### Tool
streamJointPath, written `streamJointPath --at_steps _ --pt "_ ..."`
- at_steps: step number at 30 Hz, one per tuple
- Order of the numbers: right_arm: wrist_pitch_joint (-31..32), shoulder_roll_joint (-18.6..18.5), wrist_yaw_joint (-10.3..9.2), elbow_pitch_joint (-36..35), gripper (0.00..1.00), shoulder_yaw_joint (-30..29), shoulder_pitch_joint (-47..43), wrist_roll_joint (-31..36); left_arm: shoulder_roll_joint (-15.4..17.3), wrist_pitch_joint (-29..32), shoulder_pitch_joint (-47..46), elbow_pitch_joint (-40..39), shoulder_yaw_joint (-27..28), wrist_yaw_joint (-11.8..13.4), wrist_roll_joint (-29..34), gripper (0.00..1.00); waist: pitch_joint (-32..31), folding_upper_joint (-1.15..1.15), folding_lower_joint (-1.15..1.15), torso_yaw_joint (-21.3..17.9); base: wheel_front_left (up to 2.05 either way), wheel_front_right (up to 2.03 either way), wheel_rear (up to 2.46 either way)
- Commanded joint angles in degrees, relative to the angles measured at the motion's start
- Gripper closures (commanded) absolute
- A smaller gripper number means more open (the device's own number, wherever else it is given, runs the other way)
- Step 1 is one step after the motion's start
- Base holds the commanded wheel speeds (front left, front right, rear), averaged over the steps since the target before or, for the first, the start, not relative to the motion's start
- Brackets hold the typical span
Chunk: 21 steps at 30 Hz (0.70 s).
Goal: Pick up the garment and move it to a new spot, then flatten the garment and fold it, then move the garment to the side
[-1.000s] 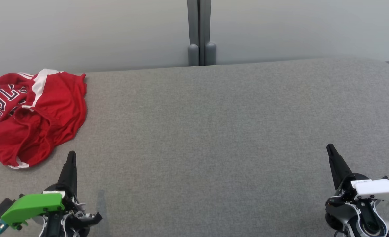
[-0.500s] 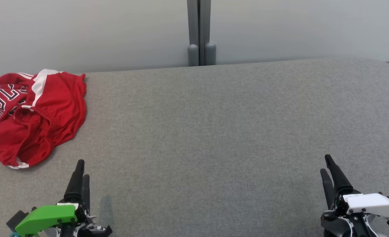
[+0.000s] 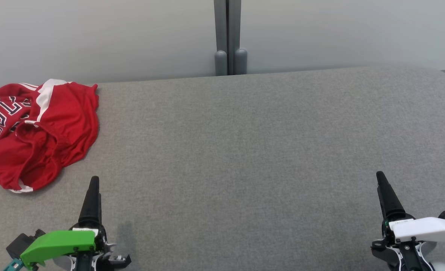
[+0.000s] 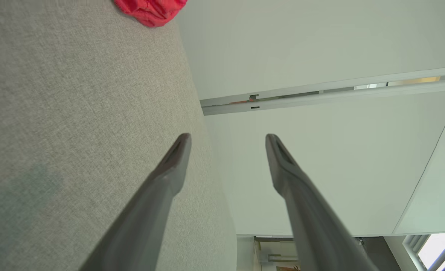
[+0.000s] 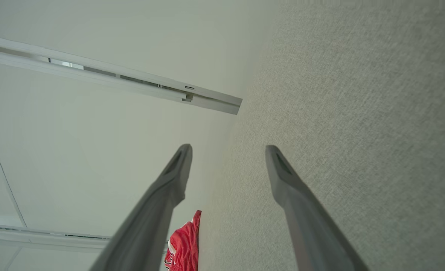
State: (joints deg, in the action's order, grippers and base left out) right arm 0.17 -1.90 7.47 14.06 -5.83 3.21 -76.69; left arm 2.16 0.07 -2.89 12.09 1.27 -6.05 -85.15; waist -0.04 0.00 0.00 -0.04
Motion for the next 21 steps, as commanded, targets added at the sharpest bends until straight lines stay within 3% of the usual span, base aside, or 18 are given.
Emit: streamJointPath --at_steps 1,21 --pt "-0.7 -0.5 0.01 -1.6 0.0 -0.3 0.4 2.8 0.3 -0.6 -0.4 -1.2 -0.2 -0.3 2.5 0.0 0.0 0.0 0.0 0.0 0.0 0.0 0.0" --pt "-4.8 -0.7 0.02 -6.1 0.0 0.4 -0.6 25.2 0.5 -4.7 0.1 -4.6 -3.0 1.8 27.5 0.0 0.1 0.0 0.0 0.0 0.0 0.0 0.0"
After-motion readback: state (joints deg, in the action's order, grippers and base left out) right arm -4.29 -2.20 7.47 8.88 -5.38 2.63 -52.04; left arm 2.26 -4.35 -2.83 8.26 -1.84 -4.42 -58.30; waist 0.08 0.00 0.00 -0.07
